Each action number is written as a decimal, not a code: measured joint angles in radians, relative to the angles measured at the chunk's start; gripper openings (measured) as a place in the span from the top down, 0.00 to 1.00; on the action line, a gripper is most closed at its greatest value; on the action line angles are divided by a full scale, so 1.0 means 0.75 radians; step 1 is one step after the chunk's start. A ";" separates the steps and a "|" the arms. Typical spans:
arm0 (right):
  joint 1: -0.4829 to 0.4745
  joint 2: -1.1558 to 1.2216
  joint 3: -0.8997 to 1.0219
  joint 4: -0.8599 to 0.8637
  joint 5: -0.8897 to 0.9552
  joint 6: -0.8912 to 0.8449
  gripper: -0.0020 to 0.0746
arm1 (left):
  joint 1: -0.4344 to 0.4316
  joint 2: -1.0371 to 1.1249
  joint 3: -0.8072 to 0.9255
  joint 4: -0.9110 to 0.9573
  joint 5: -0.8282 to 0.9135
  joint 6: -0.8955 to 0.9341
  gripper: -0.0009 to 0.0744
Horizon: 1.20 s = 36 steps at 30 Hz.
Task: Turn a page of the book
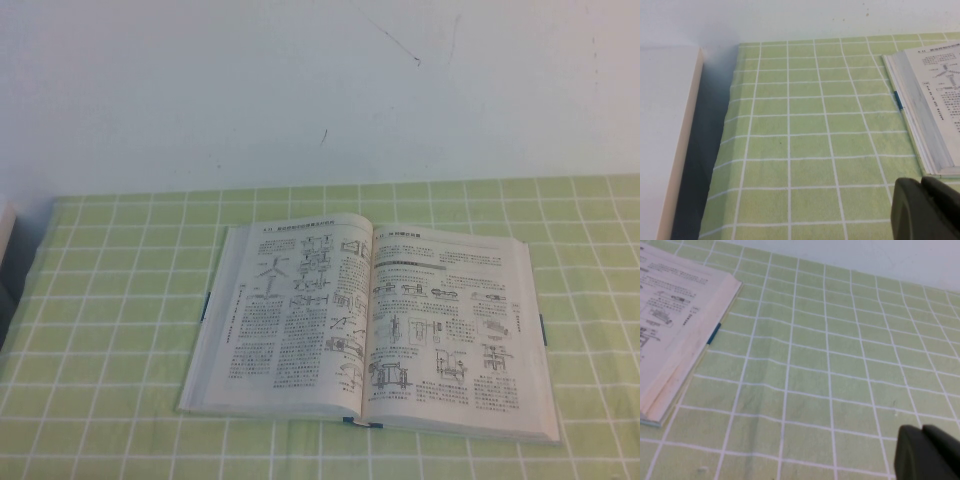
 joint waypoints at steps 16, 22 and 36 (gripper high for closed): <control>0.000 0.000 0.000 0.003 -0.002 0.033 0.98 | 0.000 0.000 0.000 0.000 0.000 0.000 0.99; 0.000 0.000 0.000 0.003 -0.002 0.033 0.98 | 0.000 0.000 0.000 0.000 0.000 0.000 0.99; 0.000 0.000 0.000 0.007 -0.002 0.033 0.98 | 0.000 0.000 0.000 0.000 0.000 0.000 0.99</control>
